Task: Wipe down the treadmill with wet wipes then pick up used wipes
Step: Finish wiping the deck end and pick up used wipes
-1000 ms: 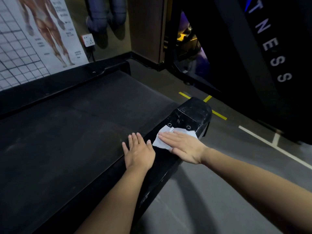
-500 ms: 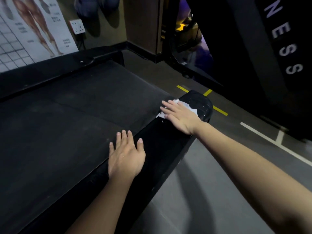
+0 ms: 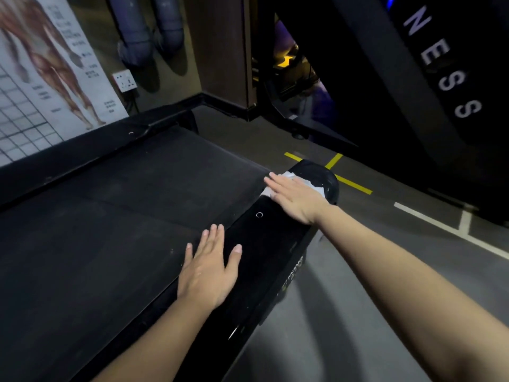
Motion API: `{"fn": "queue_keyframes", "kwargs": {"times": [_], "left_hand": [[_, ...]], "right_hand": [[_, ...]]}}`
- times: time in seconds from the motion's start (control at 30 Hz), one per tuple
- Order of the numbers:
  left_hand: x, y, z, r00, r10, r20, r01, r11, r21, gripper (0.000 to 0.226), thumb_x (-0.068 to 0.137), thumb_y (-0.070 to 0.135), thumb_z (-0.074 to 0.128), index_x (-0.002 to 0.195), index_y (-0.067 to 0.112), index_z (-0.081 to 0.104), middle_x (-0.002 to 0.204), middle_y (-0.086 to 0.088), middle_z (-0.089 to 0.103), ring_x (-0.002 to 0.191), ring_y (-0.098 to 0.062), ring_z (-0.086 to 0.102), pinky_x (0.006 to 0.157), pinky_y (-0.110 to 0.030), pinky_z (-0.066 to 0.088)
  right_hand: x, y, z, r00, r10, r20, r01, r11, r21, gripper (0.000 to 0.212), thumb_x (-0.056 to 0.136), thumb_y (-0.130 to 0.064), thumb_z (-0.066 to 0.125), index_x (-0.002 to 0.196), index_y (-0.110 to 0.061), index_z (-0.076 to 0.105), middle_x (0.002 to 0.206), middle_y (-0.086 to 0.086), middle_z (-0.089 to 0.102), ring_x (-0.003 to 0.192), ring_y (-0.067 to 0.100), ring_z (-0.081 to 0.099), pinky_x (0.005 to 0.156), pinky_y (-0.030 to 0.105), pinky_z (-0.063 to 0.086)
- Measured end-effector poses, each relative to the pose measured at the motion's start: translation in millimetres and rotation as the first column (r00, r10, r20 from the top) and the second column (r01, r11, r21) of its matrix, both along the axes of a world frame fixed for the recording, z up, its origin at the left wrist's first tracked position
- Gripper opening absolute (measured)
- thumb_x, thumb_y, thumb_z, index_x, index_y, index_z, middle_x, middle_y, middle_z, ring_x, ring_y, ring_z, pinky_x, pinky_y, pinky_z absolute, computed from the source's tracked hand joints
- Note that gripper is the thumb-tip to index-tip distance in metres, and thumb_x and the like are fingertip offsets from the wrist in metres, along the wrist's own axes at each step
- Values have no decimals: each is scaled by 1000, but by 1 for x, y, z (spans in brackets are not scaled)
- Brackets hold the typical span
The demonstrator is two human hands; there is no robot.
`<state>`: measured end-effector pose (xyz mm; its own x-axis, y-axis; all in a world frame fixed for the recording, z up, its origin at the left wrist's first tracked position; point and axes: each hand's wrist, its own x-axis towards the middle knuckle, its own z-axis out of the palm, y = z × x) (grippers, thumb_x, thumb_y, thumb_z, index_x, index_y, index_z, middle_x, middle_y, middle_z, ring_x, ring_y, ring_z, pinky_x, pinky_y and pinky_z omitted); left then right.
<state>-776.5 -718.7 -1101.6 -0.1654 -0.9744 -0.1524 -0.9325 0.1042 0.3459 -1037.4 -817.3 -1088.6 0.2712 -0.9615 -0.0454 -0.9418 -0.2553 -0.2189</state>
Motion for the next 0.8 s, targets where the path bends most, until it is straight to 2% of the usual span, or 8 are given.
{"fn": "queue_keyframes", "kwargs": {"times": [0.17, 0.3, 0.37, 0.47, 0.53, 0.63, 0.7, 0.8], "left_hand": [[-47, -20, 8, 998, 56, -32, -54, 996, 67, 84, 101, 70, 14, 165, 17, -3, 173, 0, -9, 158, -11, -14, 129, -43, -7], [-52, -27, -1, 998, 55, 33, -57, 997, 54, 87, 99, 73, 10, 165, 19, -8, 172, 2, -12, 158, -11, -14, 129, -45, -6], [-52, -26, -4, 998, 56, 33, -58, 997, 49, 84, 100, 70, 11, 165, 19, -8, 173, 3, -11, 158, -10, -13, 129, -44, -5], [-53, -27, -5, 997, 60, 40, -62, 997, 42, 83, 101, 69, 12, 165, 20, -7, 173, 4, -10, 158, -9, -14, 129, -44, -5], [-53, -27, -4, 998, 57, 40, -59, 997, 43, 82, 102, 68, 12, 165, 20, -7, 173, 4, -9, 158, -9, -13, 129, -44, -5], [-53, -27, -3, 998, 55, 41, -57, 997, 42, 81, 102, 68, 12, 165, 20, -6, 173, 4, -9, 158, -10, -13, 129, -44, -5], [-52, -27, -3, 998, 53, 38, -55, 997, 46, 81, 102, 67, 12, 165, 20, -6, 173, 4, -8, 158, -10, -13, 129, -43, -5], [-53, -26, -2, 998, 53, 40, -55, 997, 49, 80, 102, 67, 13, 165, 21, -5, 173, 4, -7, 158, -10, -13, 129, -44, -5]], "right_hand": [[-43, -32, -7, 971, -236, 40, 235, 971, 32, 58, 108, -38, 16, 161, -16, 18, 169, -2, 12, 155, 13, 9, 125, 36, 8], [-68, -49, -18, 935, -353, 19, 354, 934, -52, 52, 106, -27, 16, 146, -4, 41, 155, 12, 39, 145, 27, 33, 116, 44, 29], [-75, -53, -25, 872, -465, 155, 468, 884, 22, 59, 104, -32, 19, 153, -2, 34, 162, 15, 30, 150, 29, 27, 121, 43, 23], [-73, -42, -29, 603, -612, 511, 644, 752, 141, 62, 101, -39, 24, 158, -15, 30, 165, 2, 27, 153, 19, 22, 124, 37, 19], [-72, -32, -33, 303, -648, 699, 699, 649, 299, 57, 101, -41, 33, 155, -25, 39, 162, -3, 36, 149, 21, 30, 121, 37, 25], [-75, -16, -46, -24, -618, 786, 727, 529, 438, 39, 93, -51, 38, 110, -41, 72, 109, -9, 71, 105, 27, 61, 93, 39, 50], [-68, -8, -52, -201, -523, 828, 733, 481, 481, 38, 97, -48, 42, 78, -24, 65, 67, -8, 55, 71, 22, 48, 65, 33, 41], [-59, 8, -45, -350, -378, 857, 714, 484, 506, 37, 101, -43, 40, 79, -23, 62, 72, 0, 57, 65, 21, 47, 62, 33, 40]]}}
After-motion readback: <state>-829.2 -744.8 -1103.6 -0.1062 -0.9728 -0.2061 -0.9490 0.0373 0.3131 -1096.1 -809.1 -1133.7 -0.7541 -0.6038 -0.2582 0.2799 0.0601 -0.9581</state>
